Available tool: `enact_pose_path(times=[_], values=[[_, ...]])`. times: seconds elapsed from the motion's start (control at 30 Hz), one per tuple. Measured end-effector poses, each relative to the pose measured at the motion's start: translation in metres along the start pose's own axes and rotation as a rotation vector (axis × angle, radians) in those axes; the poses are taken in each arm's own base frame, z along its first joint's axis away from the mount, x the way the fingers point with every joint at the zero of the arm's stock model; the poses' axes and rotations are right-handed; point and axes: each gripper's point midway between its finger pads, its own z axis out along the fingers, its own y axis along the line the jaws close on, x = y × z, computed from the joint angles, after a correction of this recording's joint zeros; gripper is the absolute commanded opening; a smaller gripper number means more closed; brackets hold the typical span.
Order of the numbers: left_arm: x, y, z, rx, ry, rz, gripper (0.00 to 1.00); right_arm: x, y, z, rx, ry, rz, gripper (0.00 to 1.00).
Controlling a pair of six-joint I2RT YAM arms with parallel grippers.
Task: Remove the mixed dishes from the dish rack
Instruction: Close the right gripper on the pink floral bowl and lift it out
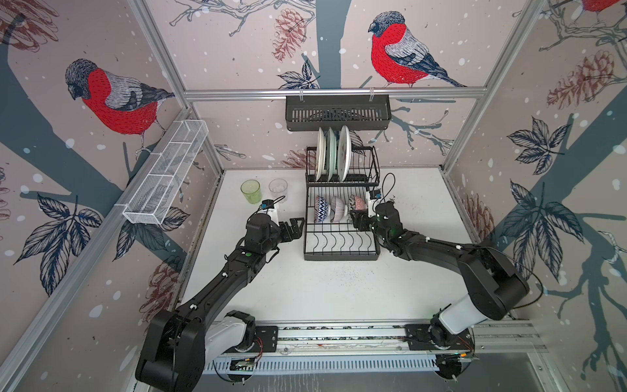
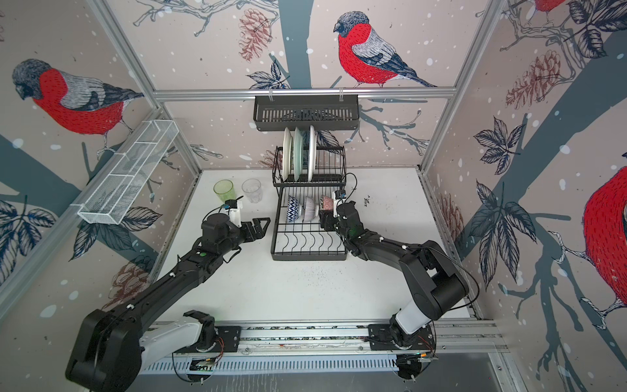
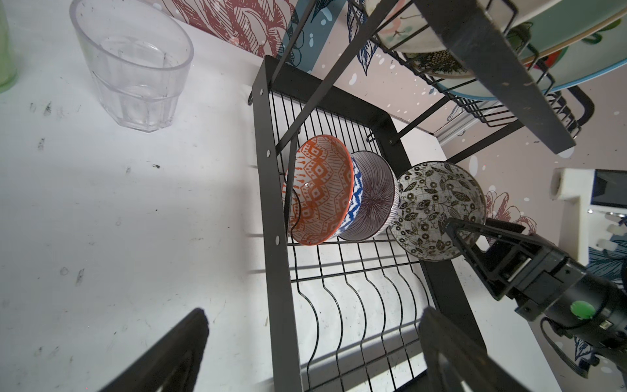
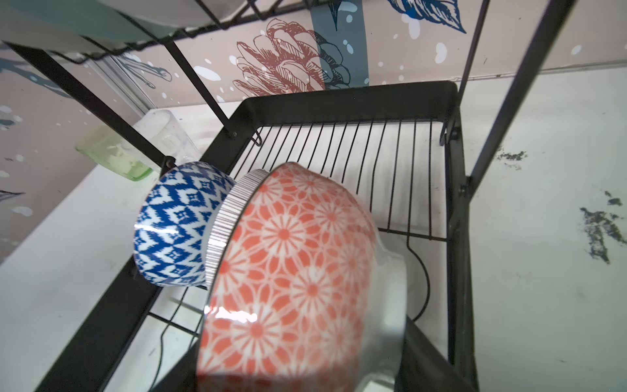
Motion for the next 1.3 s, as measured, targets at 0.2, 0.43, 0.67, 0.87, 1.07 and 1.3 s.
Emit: enact_pose_path(times=[0.2,0.43,0.67,0.87,1.07,1.3], values=[[0.001,-0.003,0.0,0.016,0.005,0.0,0.97,-0.009,0.014,-0.019,-0.077,-0.017,0.06,0.62],[0.008,-0.008,0.001,0.05,0.028,-0.001,0.97,-0.009,0.03,-0.04,-0.178,-0.013,0.126,0.62],[0.011,-0.019,0.003,0.122,0.037,-0.018,0.96,-0.001,0.05,-0.052,-0.271,0.022,0.161,0.62],[0.012,-0.03,0.004,0.187,0.043,-0.029,0.88,0.0,0.071,-0.06,-0.372,0.036,0.187,0.62],[0.016,-0.037,0.006,0.24,0.058,-0.041,0.81,-0.002,0.092,-0.067,-0.457,0.04,0.188,0.63],[0.017,-0.045,0.006,0.283,0.066,-0.053,0.79,-0.011,0.121,-0.074,-0.554,0.026,0.18,0.63]])
